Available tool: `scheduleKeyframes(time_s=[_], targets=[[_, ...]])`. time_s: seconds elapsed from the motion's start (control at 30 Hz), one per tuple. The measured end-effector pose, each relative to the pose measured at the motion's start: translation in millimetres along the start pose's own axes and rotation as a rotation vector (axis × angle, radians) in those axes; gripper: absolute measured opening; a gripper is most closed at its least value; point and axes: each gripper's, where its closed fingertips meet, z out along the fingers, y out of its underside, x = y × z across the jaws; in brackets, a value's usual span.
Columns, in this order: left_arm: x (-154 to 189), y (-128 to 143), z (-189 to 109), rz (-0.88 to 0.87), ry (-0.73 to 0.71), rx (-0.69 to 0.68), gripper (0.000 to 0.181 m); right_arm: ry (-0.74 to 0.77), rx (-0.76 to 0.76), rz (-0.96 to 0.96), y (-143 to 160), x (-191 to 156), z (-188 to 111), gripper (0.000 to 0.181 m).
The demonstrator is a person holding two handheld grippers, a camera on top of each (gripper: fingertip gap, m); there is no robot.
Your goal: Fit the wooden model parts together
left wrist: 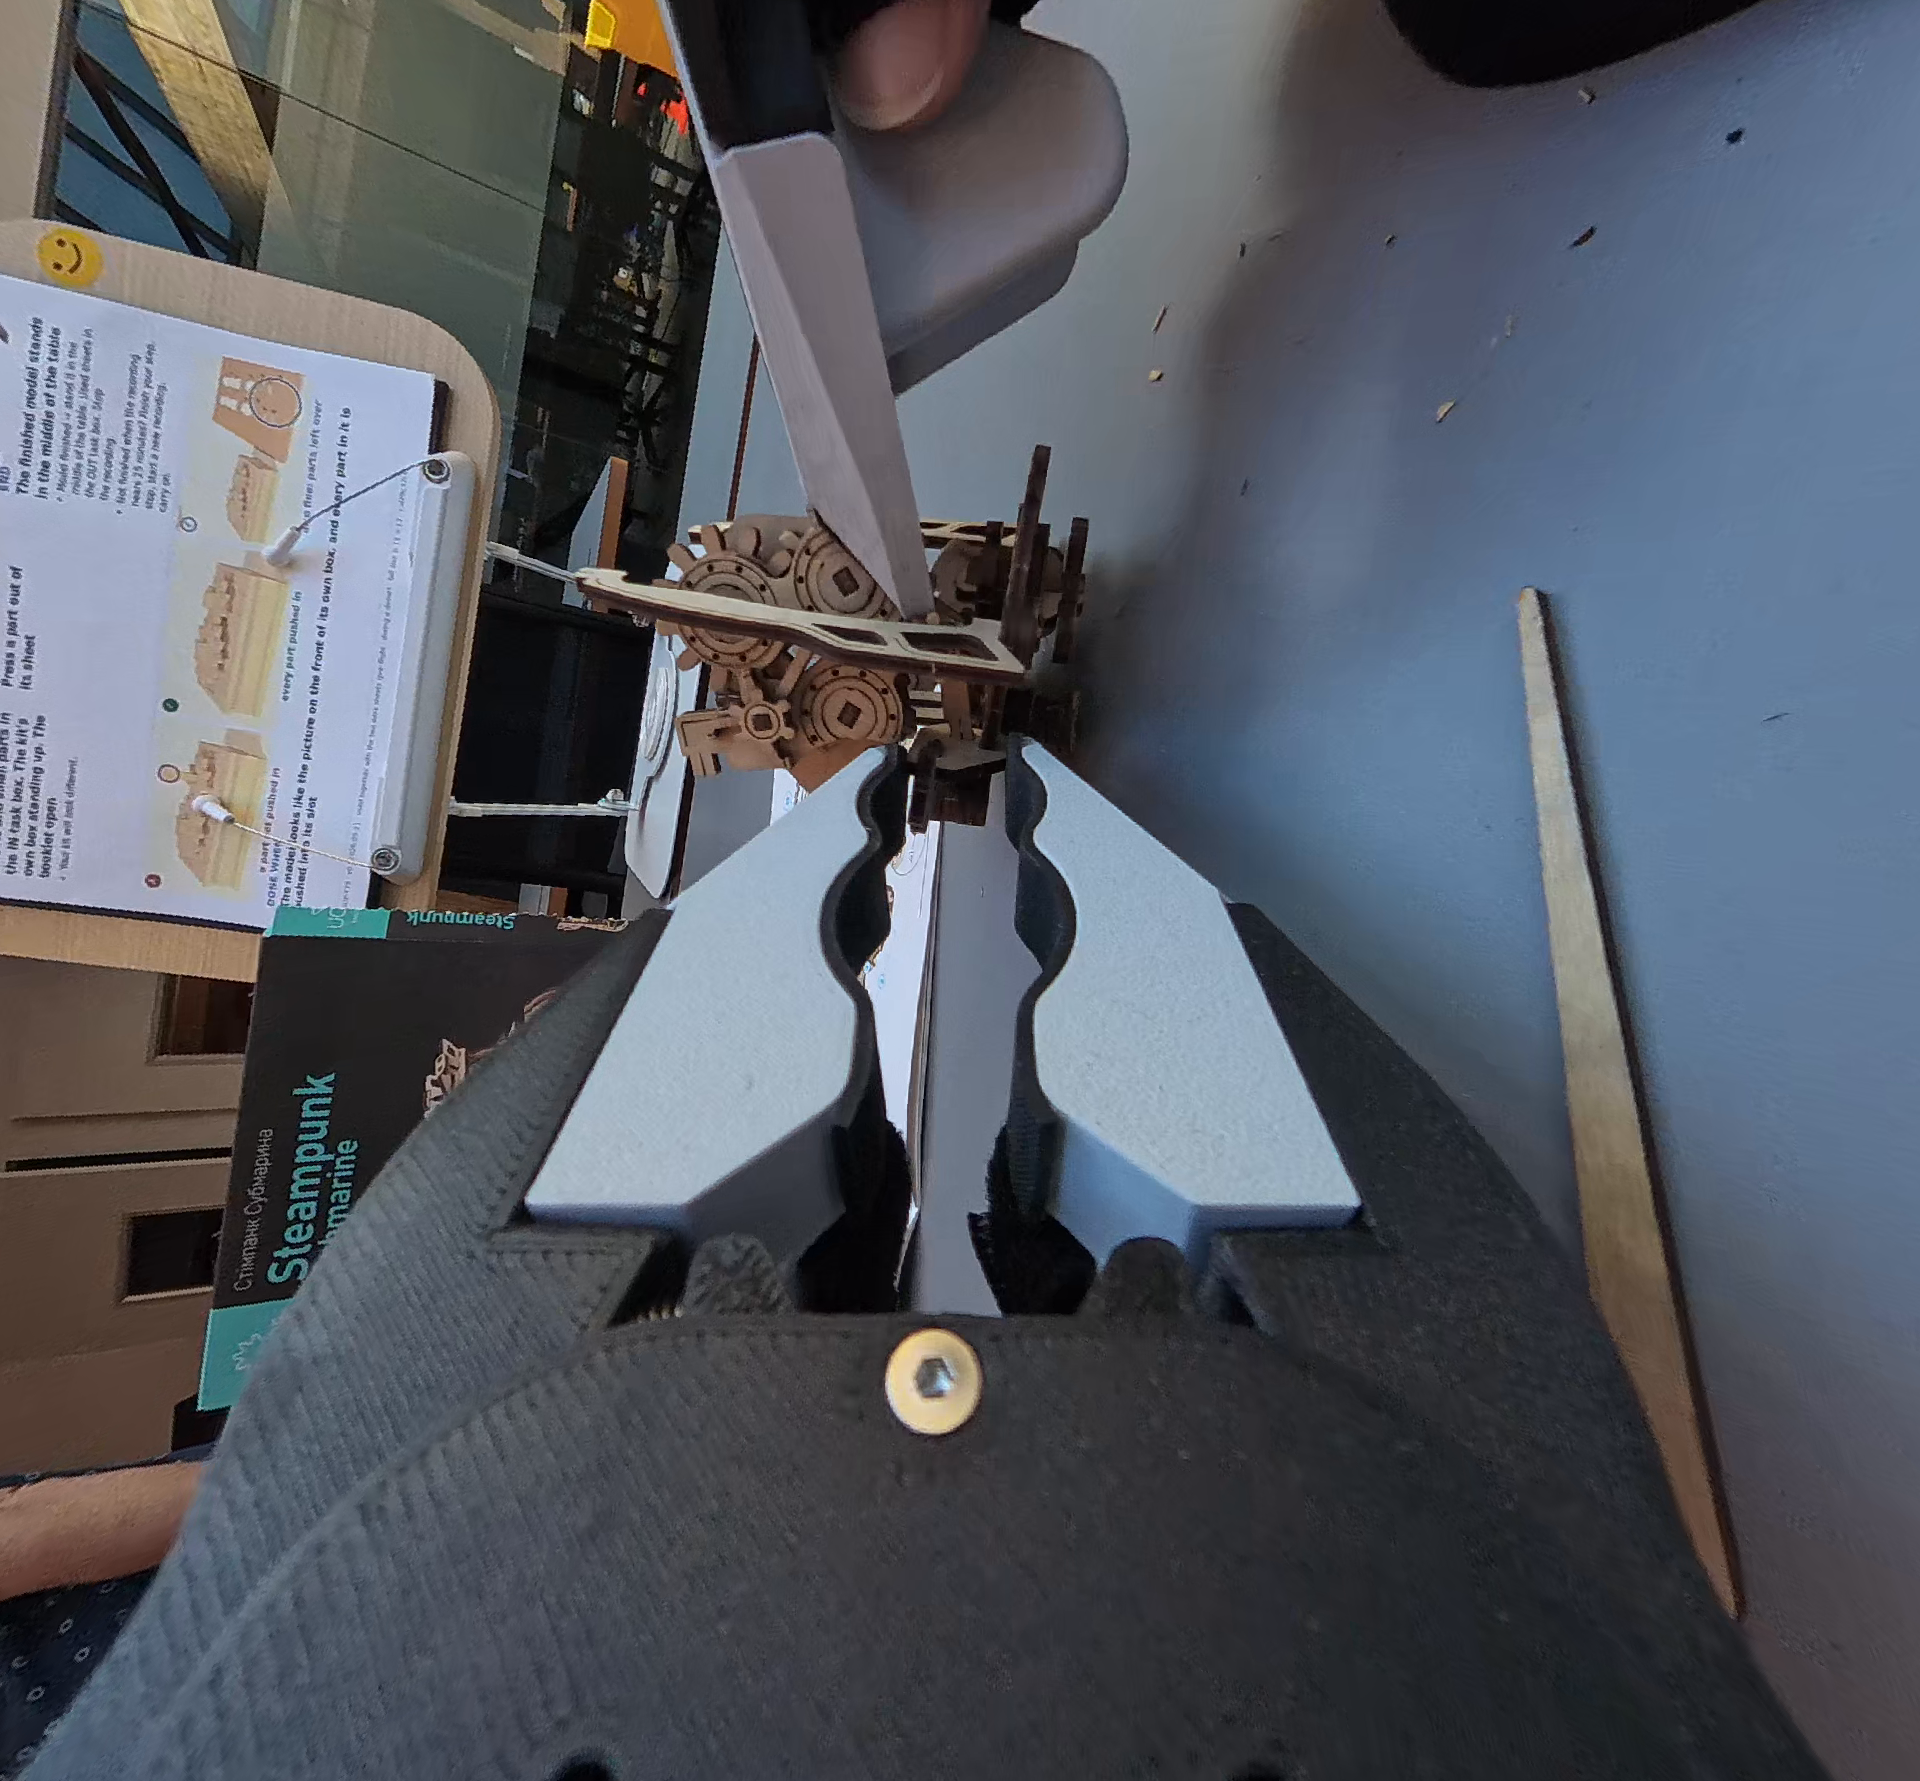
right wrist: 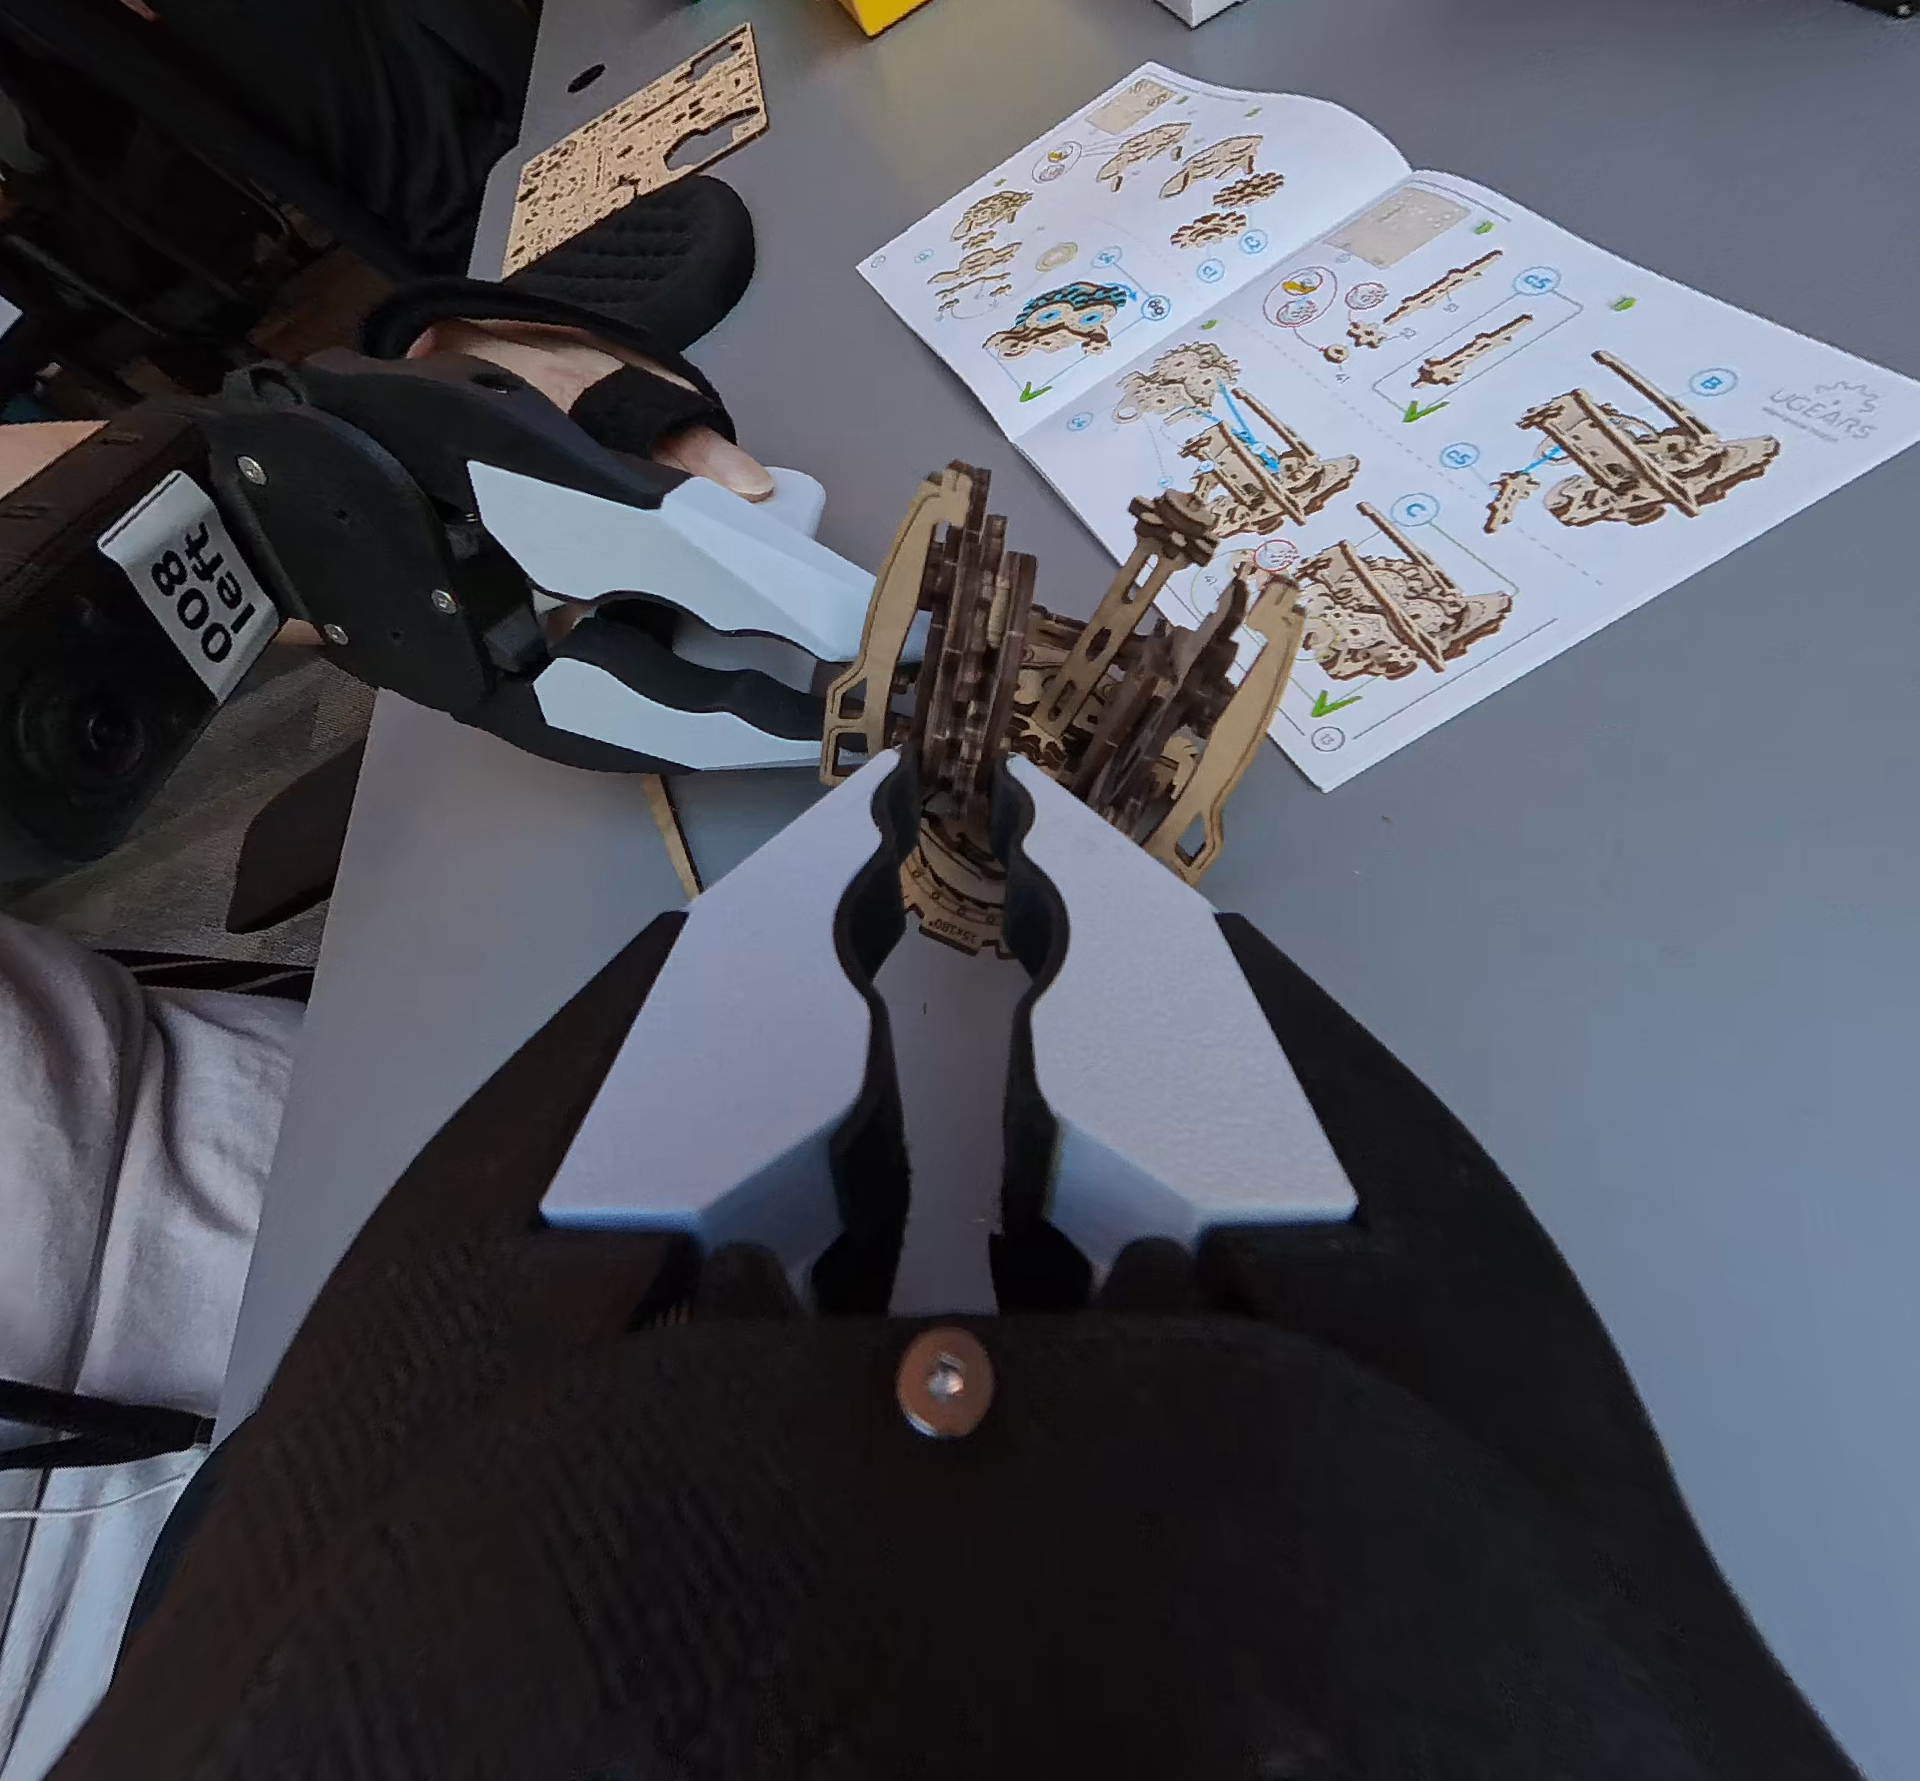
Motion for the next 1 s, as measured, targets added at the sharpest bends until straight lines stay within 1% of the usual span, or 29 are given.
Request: scheduleKeyframes(time_s=[0.1,0.23,0.37,0.53,0.6,0.67,0.73,0.87,1.0], targets=[[-0.3,0.2,0.4,-0.005,0.000,0.002,0.017,-0.018,0.011,0.009,-0.3,0.2,-0.1,0.010],[0.1,-0.2,0.6,0.008,-0.005,-0.006,0.018,-0.025,0.008,-0.030,-0.6,-2.7,-0.7,0.012],[-1.0,0.8,1.1,-0.002,-0.007,-0.013,0.018,-0.021,-0.012,-0.055,-0.2,-7.6,0.5,0.028],[-2.1,0.1,2.0,-0.004,-0.017,-0.031,0.017,0.046,-0.030,-0.007,0.9,-5.1,2.4,0.036],[-2.3,0.0,2.1,-0.004,-0.021,-0.041,0.018,0.098,-0.041,-0.040,0.8,-3.2,2.6,0.035],[-2.1,-0.4,2.1,-0.008,-0.020,-0.043,0.017,0.150,-0.049,-0.086,0.2,-0.5,2.4,0.028],[-2.2,-0.4,1.9,-0.008,-0.020,-0.043,0.017,0.165,-0.056,-0.117,0.4,-0.8,2.7,0.028],[-2.7,-0.1,2.4,-0.023,-0.015,-0.053,0.017,0.180,-0.048,-0.100,0.0,-0.6,3.5,0.028],[-3.4,2.0,2.3,-0.028,-0.020,-0.067,0.017,0.228,-0.025,-0.083,-0.6,-1.8,5.8,0.027]])
